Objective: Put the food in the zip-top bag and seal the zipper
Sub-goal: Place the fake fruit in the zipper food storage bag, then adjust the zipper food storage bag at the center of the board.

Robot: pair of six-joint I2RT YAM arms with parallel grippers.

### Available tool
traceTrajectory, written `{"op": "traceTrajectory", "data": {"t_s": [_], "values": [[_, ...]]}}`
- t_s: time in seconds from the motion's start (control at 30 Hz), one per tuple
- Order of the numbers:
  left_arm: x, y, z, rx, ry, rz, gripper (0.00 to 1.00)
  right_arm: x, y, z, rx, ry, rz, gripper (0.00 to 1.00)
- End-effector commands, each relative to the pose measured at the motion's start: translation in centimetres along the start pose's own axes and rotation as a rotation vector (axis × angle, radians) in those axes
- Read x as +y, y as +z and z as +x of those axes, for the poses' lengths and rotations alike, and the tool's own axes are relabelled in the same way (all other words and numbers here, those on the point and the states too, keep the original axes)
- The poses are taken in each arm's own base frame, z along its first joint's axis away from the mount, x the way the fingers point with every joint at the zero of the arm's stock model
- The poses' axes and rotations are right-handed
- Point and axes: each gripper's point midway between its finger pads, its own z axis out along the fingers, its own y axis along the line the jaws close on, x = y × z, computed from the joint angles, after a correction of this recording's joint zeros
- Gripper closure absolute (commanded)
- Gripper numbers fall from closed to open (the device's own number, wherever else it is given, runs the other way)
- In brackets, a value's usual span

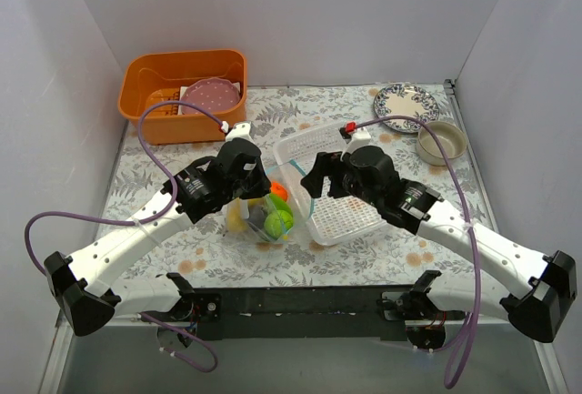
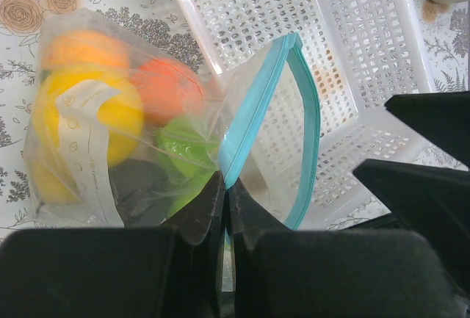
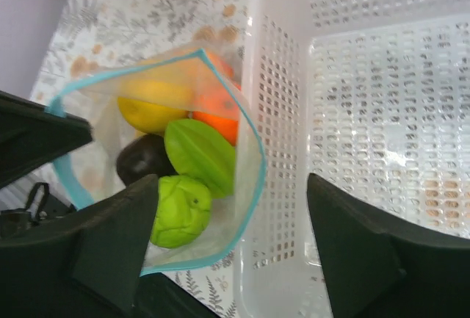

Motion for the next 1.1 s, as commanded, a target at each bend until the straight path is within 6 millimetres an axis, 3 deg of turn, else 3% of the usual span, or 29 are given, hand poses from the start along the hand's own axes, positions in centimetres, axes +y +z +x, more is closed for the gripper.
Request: {"op": "traceTrajectory", "data": {"t_s": [0.0,0.23,0.37,0.4,0.5,0.73,0.87,1.07], "values": [[-0.5,-0.9,-1.2,-0.03,-0.009,0.027,0.99,-3.2,0.8,4.5,0.125,0.05,0.131,0.19],[-0.4,-1.1,-1.1,-0.031,-0.009,0.027,0.98,-2.1,2.3,7.8,0.237,0.09,0.046,0.44],[-0.3,-0.9,-0.6,-0.014,-0.001,0.028,0.98,-1.1,2.7,7.6,0.238,0.08,-0.005,0.67],[-0.4,-0.9,-0.4,-0.005,0.001,0.035,0.98,-0.7,2.7,7.2,0.228,0.079,-0.023,0.79],[-0.9,-0.5,0.5,0.029,0.038,0.071,0.99,0.1,2.8,6.0,0.194,0.075,-0.049,0.97],[-5.5,-0.3,4.5,0.231,0.132,0.358,0.99,1.2,2.6,2.5,0.058,0.089,-0.075,0.99],[-6.4,0.8,6.5,0.346,0.178,0.406,0.99,0.7,2.6,1.5,-0.005,0.12,-0.053,0.99],[-6.7,1.4,6.0,0.33,0.179,0.395,0.94,-0.2,2.6,2.0,-0.006,0.143,-0.013,0.99]]}}
